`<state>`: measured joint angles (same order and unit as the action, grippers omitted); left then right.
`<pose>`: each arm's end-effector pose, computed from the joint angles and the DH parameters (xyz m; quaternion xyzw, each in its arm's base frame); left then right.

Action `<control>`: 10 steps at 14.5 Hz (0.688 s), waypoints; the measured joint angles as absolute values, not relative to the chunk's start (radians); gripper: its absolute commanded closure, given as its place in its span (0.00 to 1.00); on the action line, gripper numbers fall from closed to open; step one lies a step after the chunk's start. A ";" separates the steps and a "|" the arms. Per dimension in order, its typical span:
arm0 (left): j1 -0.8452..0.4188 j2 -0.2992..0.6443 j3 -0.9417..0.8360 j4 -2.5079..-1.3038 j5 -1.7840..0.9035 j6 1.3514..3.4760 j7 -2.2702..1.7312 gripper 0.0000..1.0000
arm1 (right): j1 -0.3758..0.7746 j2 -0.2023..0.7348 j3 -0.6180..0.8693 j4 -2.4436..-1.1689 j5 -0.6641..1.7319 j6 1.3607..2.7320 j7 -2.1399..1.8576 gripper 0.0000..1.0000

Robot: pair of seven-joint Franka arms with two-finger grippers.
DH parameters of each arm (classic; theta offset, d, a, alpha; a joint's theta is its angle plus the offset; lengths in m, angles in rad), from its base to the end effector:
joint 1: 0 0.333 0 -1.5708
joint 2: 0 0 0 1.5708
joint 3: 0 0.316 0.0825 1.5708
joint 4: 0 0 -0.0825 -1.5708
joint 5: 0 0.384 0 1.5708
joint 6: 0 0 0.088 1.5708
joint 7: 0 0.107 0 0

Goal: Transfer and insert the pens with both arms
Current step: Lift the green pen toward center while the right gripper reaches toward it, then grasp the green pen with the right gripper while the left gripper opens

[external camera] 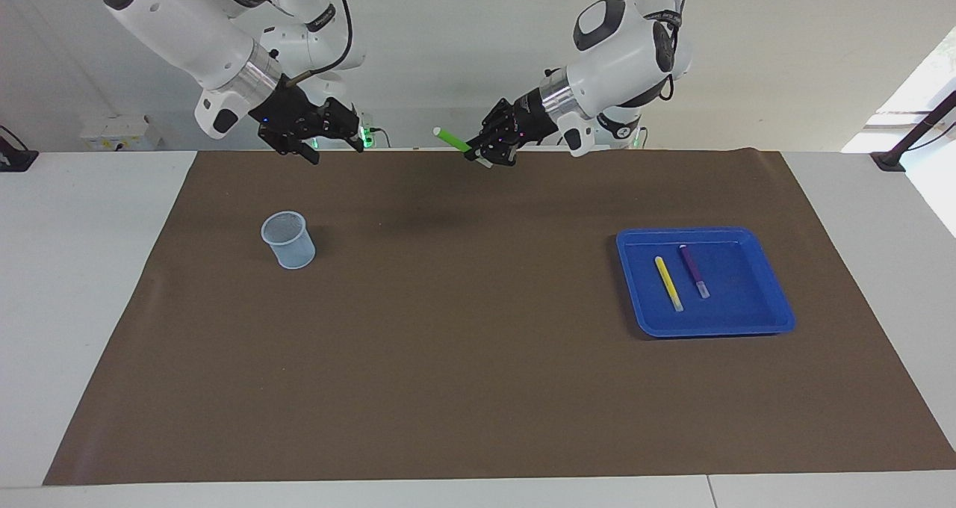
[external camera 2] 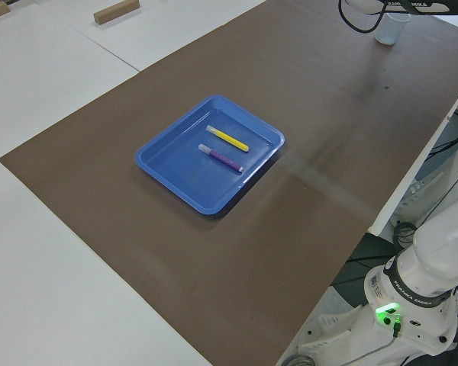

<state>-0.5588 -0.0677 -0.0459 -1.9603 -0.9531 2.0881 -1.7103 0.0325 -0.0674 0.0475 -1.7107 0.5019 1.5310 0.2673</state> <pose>0.4416 -0.3549 0.5424 0.6551 0.6236 -0.3474 0.2474 0.5205 0.0958 0.6055 -0.9629 0.0947 0.0962 0.2336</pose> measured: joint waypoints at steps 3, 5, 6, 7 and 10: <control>-0.574 -0.073 -0.046 -1.986 -1.017 2.157 -1.710 1.00 | 0.090 -0.068 0.050 -1.711 0.535 1.557 0.363 0.00; -0.591 -0.079 -0.047 -2.006 -1.044 2.193 -1.710 1.00 | 0.139 -0.068 0.052 -1.714 0.550 1.632 0.415 0.00; -0.600 -0.082 -0.047 -2.014 -1.047 2.204 -1.710 1.00 | 0.159 -0.068 0.053 -1.716 0.562 1.654 0.441 0.00; -0.605 -0.085 -0.047 -2.021 -1.048 2.210 -1.710 1.00 | 0.174 -0.068 0.054 -1.718 0.569 1.664 0.456 0.00; -0.610 -0.094 -0.047 -2.032 -1.052 2.219 -1.710 1.00 | 0.209 -0.071 0.055 -1.739 0.572 1.702 0.464 0.00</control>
